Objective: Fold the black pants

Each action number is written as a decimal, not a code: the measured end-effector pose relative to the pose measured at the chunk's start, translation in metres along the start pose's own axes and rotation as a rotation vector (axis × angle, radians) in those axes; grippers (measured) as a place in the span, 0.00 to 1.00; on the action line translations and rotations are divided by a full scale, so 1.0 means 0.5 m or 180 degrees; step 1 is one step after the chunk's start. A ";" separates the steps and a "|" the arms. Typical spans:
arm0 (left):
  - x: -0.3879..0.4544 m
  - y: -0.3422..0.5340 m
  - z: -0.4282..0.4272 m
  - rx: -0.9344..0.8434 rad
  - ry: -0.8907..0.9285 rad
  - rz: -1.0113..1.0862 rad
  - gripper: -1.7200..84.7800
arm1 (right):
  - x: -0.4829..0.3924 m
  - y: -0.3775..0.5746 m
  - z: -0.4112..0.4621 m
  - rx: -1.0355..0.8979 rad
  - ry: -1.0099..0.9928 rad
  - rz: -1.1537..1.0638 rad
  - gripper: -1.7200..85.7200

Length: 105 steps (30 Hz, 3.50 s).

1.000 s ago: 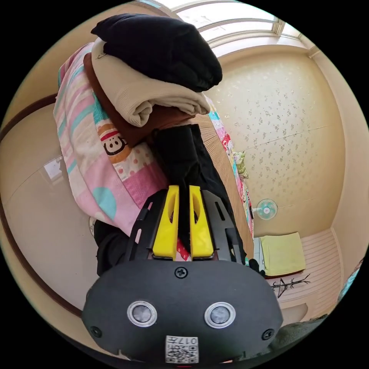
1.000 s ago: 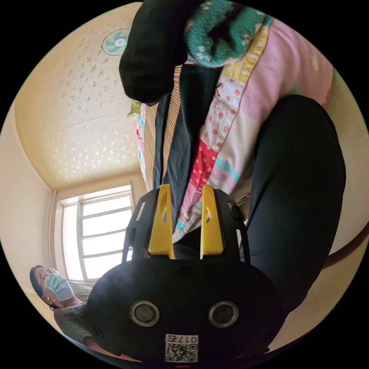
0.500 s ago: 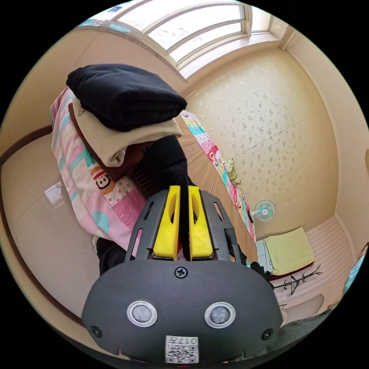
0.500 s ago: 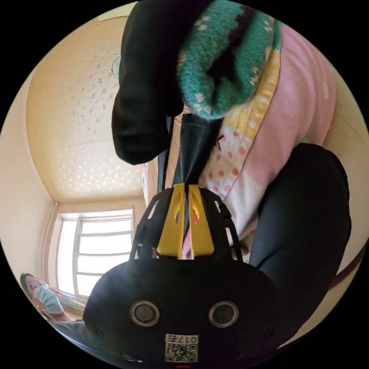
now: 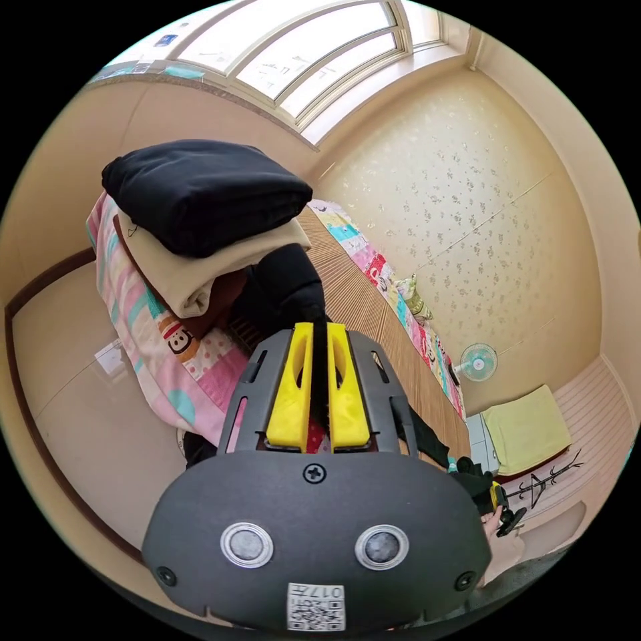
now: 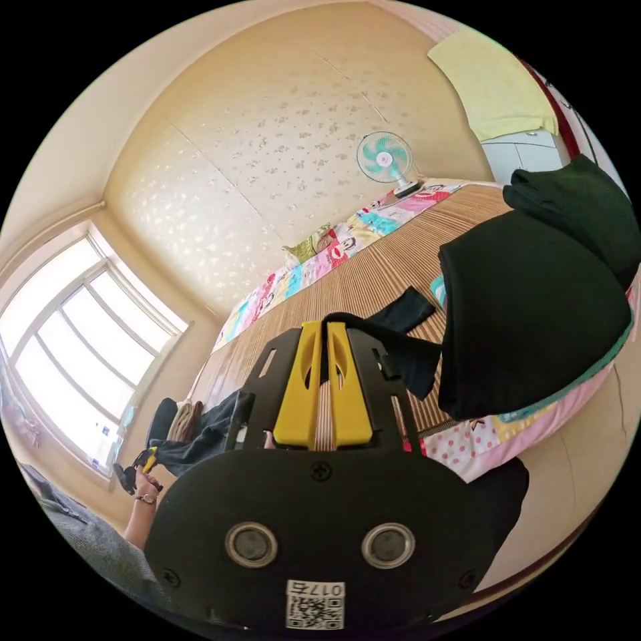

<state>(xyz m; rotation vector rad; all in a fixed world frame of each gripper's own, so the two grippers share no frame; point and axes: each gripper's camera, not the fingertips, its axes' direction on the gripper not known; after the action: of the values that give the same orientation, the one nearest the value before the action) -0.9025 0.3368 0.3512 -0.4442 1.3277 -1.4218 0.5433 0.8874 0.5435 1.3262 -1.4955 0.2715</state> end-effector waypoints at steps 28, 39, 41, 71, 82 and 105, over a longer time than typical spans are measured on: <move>0.264 0.004 0.501 -0.0299 -0.0223 0.1057 0.14 | 0.136 -0.158 0.921 -0.1036 0.1597 -0.0062 0.15; 0.277 0.122 0.649 -0.1009 -0.1032 0.1266 0.15 | 0.183 0.036 1.137 -0.1682 0.1130 -0.0465 0.10; 0.292 0.112 0.733 -0.1346 -0.1370 0.1373 0.15 | 0.187 0.044 1.260 -0.2307 0.1268 -0.0821 0.06; 0.528 0.164 0.679 -0.2644 -0.0854 0.3420 0.16 | 0.110 0.306 0.968 -0.2307 0.0528 -0.1359 0.11; 0.435 0.093 0.713 -0.3020 -0.0156 0.3366 0.04 | 0.167 0.394 0.968 -0.2649 0.0874 -0.1323 0.03; 0.399 0.000 0.504 -0.1372 -0.0171 0.2398 0.02 | 0.091 0.384 0.740 -0.2149 0.1720 -0.2053 0.02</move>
<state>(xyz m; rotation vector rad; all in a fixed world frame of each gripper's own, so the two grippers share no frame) -0.7613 0.0482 0.3517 -0.2116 1.5369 -0.5008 0.1939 0.6569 0.5161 0.9946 -0.5657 -0.2638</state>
